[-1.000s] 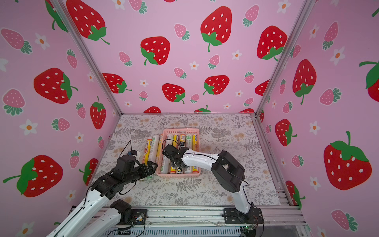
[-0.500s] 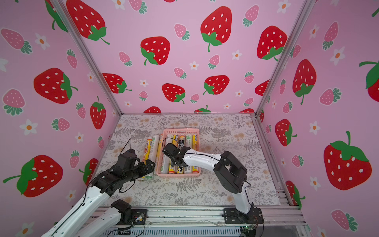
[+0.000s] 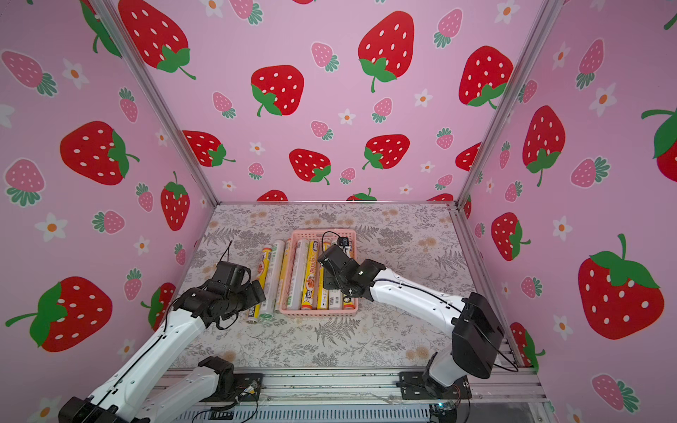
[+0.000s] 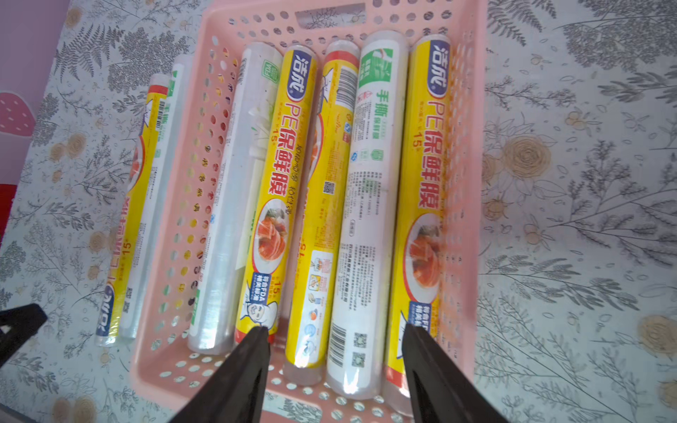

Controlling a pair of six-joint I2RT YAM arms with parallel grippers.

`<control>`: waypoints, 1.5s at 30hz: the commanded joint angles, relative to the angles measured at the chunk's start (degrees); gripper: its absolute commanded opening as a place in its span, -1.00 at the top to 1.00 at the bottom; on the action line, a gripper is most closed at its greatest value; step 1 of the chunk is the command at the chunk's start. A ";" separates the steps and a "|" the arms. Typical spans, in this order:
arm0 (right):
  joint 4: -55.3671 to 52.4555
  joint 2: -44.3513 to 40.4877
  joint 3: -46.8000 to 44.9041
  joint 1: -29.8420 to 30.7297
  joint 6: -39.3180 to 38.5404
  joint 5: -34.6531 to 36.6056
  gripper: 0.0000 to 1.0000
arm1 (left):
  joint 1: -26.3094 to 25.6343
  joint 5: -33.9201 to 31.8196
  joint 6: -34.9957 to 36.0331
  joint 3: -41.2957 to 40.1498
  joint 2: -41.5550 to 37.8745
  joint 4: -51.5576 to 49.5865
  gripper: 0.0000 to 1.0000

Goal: Put the plastic wrap into the basket
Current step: Pick up the plastic wrap from the center of the board.

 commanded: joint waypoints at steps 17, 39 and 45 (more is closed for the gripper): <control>-0.04 -4.69 -6.67 -1.27 -6.13 -7.69 -0.26 | 5.77 -2.36 4.16 -1.12 12.30 7.69 -0.75; 3.74 -5.73 -9.61 -1.26 -3.96 -9.19 -0.26 | 7.68 -1.10 7.03 -1.12 22.38 13.68 -0.61; 5.52 -4.91 -9.38 -1.26 -4.98 -10.03 -0.26 | 7.74 -2.79 6.58 0.18 25.16 11.82 -0.51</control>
